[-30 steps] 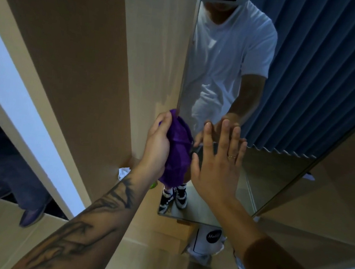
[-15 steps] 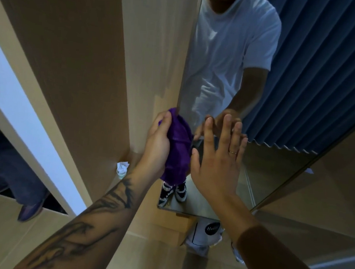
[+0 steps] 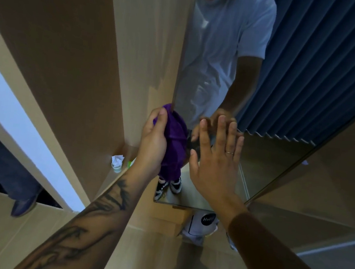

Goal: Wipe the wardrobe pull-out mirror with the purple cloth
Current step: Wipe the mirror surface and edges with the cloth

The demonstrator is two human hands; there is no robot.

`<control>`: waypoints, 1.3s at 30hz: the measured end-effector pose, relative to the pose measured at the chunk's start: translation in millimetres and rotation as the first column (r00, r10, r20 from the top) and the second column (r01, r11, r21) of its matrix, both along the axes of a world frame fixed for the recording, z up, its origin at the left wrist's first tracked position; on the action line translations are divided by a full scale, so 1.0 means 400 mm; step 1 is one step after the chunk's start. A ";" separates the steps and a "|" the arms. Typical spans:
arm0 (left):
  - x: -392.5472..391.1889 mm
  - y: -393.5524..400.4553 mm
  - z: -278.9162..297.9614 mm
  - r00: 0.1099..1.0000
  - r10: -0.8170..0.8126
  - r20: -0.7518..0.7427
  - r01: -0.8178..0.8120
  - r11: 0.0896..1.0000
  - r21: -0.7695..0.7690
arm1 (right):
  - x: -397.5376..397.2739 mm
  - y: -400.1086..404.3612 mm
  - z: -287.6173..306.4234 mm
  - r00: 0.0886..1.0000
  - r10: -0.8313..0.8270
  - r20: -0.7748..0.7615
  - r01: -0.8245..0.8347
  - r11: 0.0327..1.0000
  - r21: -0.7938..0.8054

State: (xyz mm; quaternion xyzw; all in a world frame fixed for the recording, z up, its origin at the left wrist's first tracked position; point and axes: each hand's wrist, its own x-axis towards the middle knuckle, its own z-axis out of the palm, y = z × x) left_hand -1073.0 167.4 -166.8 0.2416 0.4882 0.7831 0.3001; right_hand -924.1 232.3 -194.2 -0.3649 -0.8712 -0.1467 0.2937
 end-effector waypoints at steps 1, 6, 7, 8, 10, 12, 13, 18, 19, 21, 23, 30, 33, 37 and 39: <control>0.003 -0.001 -0.018 1.000 0.002 -0.005 -0.002 1.000 -0.016 | 0.000 -0.002 -0.004 1.000 0.000 -0.005 0.000 1.000 -0.003; 0.018 -0.024 -0.113 1.000 0.021 0.022 -0.016 0.981 -0.192 | -0.003 -0.003 -0.004 1.000 -0.010 0.009 0.010 1.000 -0.015; 0.016 -0.024 -0.109 1.000 0.017 0.025 -0.012 0.981 -0.192 | -0.003 -0.001 -0.005 1.000 -0.010 0.013 0.011 1.000 -0.015; 0.012 -0.020 -0.095 1.000 0.018 0.020 -0.015 0.985 -0.170 | -0.003 0.001 -0.006 1.000 -0.010 0.017 0.011 1.000 -0.010; 0.005 -0.009 -0.054 1.000 0.022 0.005 -0.021 0.995 -0.095 | -0.002 0.004 -0.008 1.000 -0.005 0.014 0.005 1.000 -0.002; 0.002 -0.003 -0.018 1.000 0.031 -0.003 -0.031 0.999 -0.020 | -0.001 0.005 -0.011 1.000 0.005 0.006 -0.005 1.000 0.001; 0.003 -0.002 -0.011 0.999 0.039 0.003 -0.039 0.999 0.011 | 0.000 0.005 -0.014 1.000 0.009 0.005 -0.009 1.000 -0.002; 0.029 -0.011 -0.072 0.996 0.084 0.039 -0.082 0.995 -0.054 | -0.001 0.012 -0.022 1.000 0.029 -0.004 -0.029 1.000 0.002; 0.035 -0.017 -0.093 0.995 0.077 0.065 -0.070 0.992 -0.108 | 0.000 0.014 -0.023 1.000 0.031 -0.003 -0.031 0.999 0.005; 0.042 -0.032 -0.134 0.992 0.052 0.115 -0.026 0.975 -0.219 | -0.001 0.018 -0.027 0.999 0.034 -0.010 -0.034 0.999 0.009; 0.040 -0.034 -0.146 0.990 0.056 0.128 -0.025 0.972 -0.232 | -0.002 0.020 -0.032 0.999 0.040 -0.017 -0.040 0.999 0.011; 0.018 -0.002 -0.024 0.992 0.129 -0.011 -0.129 0.992 -0.008 | -0.012 0.024 -0.042 0.994 0.070 -0.082 -0.067 0.997 0.040; 0.033 -0.006 -0.092 0.988 0.153 0.013 -0.150 0.982 -0.115 | -0.015 0.027 -0.046 0.990 0.084 -0.116 -0.080 0.996 0.040; 0.059 -0.033 -0.176 0.983 0.134 0.124 -0.100 0.963 -0.252 | -0.014 0.031 -0.051 0.983 0.102 -0.152 -0.094 0.994 0.059; 0.051 -0.023 -0.161 0.984 0.153 0.086 -0.131 0.967 -0.219 | -0.016 0.033 -0.057 0.979 0.115 -0.169 -0.104 0.992 0.073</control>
